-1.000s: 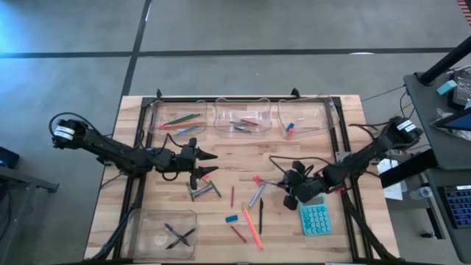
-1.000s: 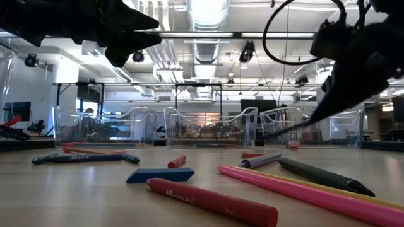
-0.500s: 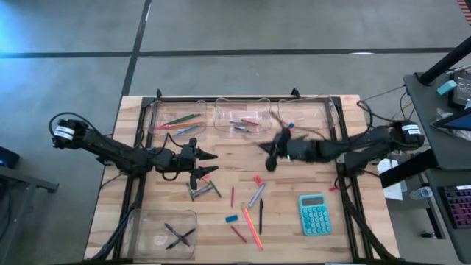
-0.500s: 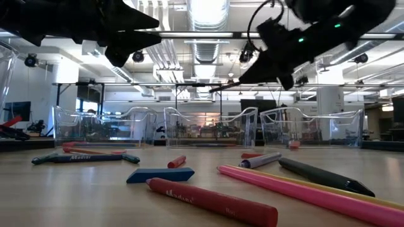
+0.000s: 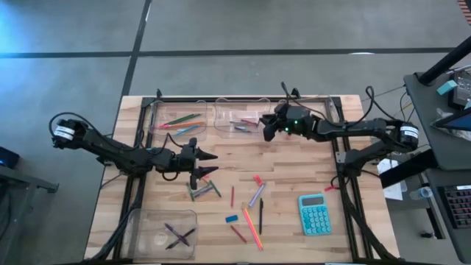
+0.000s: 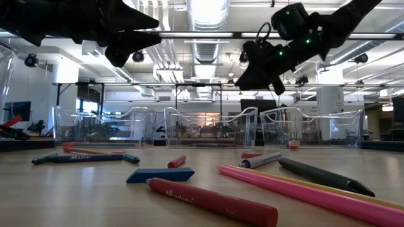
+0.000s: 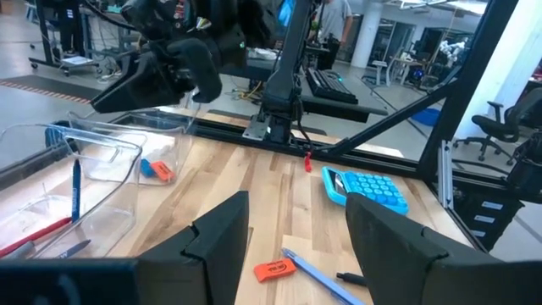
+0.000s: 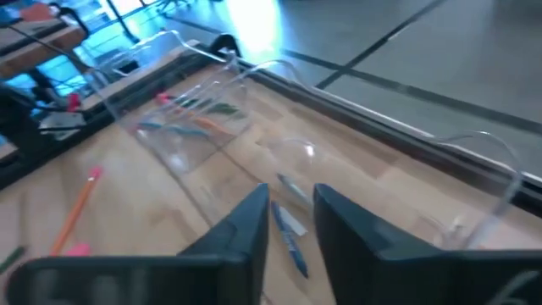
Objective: Sort crayons/erasers/pens/pencils in bins
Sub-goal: Put the purple pen into the bottom transparent bin
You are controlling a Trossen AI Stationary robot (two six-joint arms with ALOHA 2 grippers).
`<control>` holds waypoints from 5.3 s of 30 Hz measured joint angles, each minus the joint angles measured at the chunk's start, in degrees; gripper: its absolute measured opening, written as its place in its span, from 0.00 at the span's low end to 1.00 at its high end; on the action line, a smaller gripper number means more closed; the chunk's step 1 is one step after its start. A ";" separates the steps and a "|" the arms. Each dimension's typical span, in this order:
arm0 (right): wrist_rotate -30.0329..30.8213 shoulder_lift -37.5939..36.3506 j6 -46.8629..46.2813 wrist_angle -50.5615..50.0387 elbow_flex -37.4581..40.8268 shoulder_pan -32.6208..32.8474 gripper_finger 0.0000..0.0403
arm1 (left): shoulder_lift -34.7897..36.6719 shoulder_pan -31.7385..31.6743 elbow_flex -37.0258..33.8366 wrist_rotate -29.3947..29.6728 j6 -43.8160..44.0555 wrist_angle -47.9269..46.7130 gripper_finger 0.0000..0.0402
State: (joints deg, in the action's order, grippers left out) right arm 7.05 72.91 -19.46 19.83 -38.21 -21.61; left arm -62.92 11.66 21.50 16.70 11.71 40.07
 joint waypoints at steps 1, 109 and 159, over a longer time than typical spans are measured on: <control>-0.71 -0.02 0.01 0.04 -0.17 0.28 0.28 | 0.00 0.00 0.00 -0.01 0.01 -0.01 0.46; 6.38 16.79 14.90 -12.57 -15.59 46.08 0.07 | 2.93 2.21 -3.37 -8.45 -5.48 10.02 0.46; 8.90 11.60 22.27 40.53 1.82 42.56 0.08 | -43.04 2.95 26.57 -3.45 -9.52 22.29 0.05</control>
State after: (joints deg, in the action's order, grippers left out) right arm 15.94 84.51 2.81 60.36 -36.38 20.95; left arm -105.95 14.61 48.07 13.26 2.20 62.36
